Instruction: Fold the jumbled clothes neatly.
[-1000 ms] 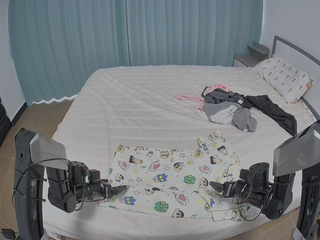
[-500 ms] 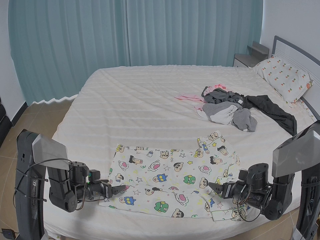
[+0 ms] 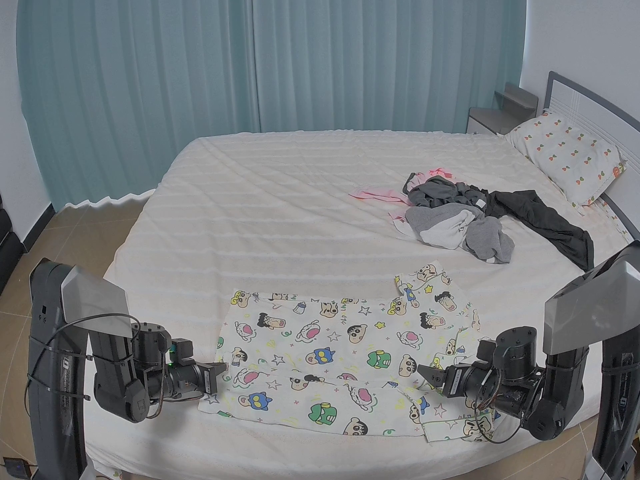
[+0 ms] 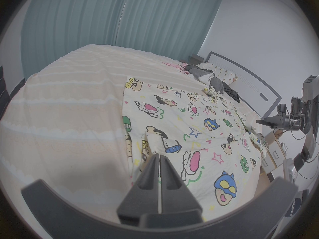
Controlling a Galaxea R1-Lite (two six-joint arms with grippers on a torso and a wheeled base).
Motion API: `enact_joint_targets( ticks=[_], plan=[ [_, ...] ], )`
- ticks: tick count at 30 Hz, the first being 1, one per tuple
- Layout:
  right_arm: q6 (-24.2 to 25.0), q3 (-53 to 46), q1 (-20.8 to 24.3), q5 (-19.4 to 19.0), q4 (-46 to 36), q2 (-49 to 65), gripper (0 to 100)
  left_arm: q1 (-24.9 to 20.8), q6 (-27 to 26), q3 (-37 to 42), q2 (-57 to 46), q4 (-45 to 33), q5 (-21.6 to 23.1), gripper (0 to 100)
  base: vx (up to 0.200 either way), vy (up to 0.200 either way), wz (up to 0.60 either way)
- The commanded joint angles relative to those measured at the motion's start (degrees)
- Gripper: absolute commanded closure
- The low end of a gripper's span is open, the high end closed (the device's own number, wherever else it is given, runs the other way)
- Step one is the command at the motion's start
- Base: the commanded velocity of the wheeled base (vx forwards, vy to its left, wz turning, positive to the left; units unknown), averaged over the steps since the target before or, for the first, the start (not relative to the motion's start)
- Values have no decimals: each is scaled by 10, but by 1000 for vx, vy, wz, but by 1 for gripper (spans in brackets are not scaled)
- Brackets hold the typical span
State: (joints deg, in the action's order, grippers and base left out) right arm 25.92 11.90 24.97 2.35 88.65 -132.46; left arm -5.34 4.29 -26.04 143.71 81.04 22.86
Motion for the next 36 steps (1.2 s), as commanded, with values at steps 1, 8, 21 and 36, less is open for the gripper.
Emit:
enact_joint_targets(
  ticks=[1, 8, 21, 36],
  plan=[
    [0, 1, -1, 0, 0, -3, 0, 2, -1, 11, -22, 0, 1, 100, 0, 0, 0],
    [0, 1, -1, 0, 0, -7, 0, 2, -3, 42, -45, -1, 1, 100, 0, 0, 0],
    [0, 1, 0, 0, 0, -9, 0, -2, -2, 12, -43, -48, -1, 100, 0, 0, 0],
    [0, 1, 2, 1, 0, -15, 0, -5, -1, 4, -41, -45, -1, 0, 0, 0, 0]
  ],
)
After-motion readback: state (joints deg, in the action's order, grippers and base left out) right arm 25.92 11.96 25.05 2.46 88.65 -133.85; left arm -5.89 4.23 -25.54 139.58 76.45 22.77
